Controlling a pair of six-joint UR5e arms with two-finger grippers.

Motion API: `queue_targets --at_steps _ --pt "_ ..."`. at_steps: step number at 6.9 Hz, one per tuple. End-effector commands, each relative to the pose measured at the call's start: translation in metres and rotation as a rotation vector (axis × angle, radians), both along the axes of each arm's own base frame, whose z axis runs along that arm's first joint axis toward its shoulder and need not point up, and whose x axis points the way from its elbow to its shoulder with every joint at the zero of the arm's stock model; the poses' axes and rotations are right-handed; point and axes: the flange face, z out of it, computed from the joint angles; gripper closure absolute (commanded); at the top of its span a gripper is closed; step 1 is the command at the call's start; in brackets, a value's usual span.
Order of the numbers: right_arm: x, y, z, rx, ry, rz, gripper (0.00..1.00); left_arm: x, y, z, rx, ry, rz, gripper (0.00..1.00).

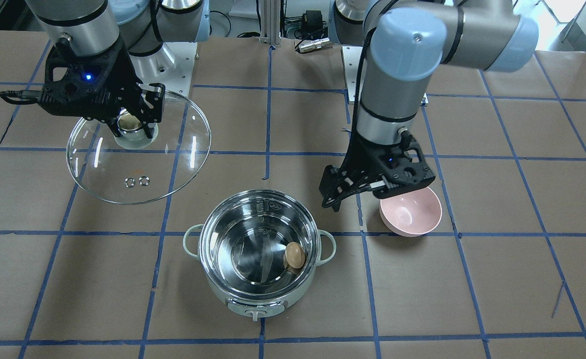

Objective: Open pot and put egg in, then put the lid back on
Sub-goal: 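Withdraw the left gripper while the right gripper carries the lid over the pot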

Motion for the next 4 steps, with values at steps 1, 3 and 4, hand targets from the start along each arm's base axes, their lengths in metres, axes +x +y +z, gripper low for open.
queue_targets --at_steps 1,3,4 --pt "0.091 -0.041 -0.052 -0.048 -0.018 -0.001 0.95 0.063 0.056 0.061 0.12 -0.023 -0.096 0.0" --pt "0.138 -0.084 -0.086 -0.096 -0.047 -0.066 0.96 0.08 0.088 0.099 0.203 -0.027 -0.198 0.0" --pt "0.167 -0.1 -0.105 -0.101 -0.052 -0.045 0.96 0.078 0.09 0.111 0.209 -0.027 -0.22 0.0"
